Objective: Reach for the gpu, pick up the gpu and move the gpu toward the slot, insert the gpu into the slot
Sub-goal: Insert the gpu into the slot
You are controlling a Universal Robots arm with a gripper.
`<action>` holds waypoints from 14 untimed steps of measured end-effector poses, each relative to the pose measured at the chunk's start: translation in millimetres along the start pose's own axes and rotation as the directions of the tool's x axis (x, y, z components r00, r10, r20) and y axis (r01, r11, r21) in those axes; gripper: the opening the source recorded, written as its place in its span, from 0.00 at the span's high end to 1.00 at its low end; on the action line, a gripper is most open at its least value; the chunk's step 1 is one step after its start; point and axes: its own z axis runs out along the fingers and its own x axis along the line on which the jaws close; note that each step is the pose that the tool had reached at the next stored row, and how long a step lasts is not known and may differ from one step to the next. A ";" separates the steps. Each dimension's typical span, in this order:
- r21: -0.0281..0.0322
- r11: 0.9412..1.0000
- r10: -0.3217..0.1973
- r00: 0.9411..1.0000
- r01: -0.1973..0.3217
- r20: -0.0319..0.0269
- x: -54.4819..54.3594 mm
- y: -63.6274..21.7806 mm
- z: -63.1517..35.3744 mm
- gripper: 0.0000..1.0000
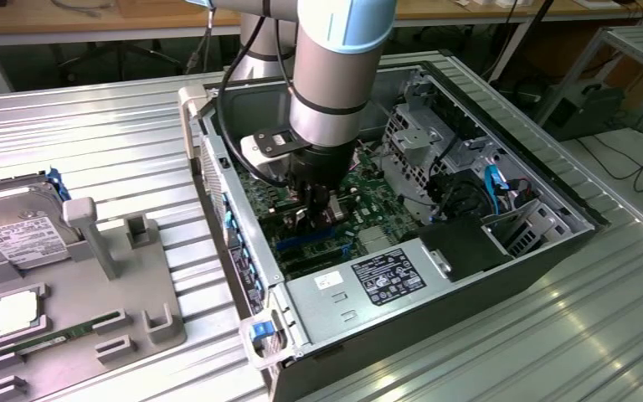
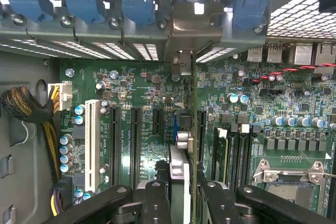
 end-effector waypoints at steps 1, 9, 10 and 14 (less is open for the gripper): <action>0.000 1.000 0.000 1.000 0.000 0.000 0.0 0.0 0.0 0.72; 0.000 1.000 0.000 1.000 0.000 0.000 0.1 -3.3 0.1 0.72; 0.000 1.000 0.000 1.000 0.000 0.000 0.2 -4.1 0.2 0.72; 0.000 1.000 0.000 1.000 0.000 0.000 0.2 -4.3 0.2 0.72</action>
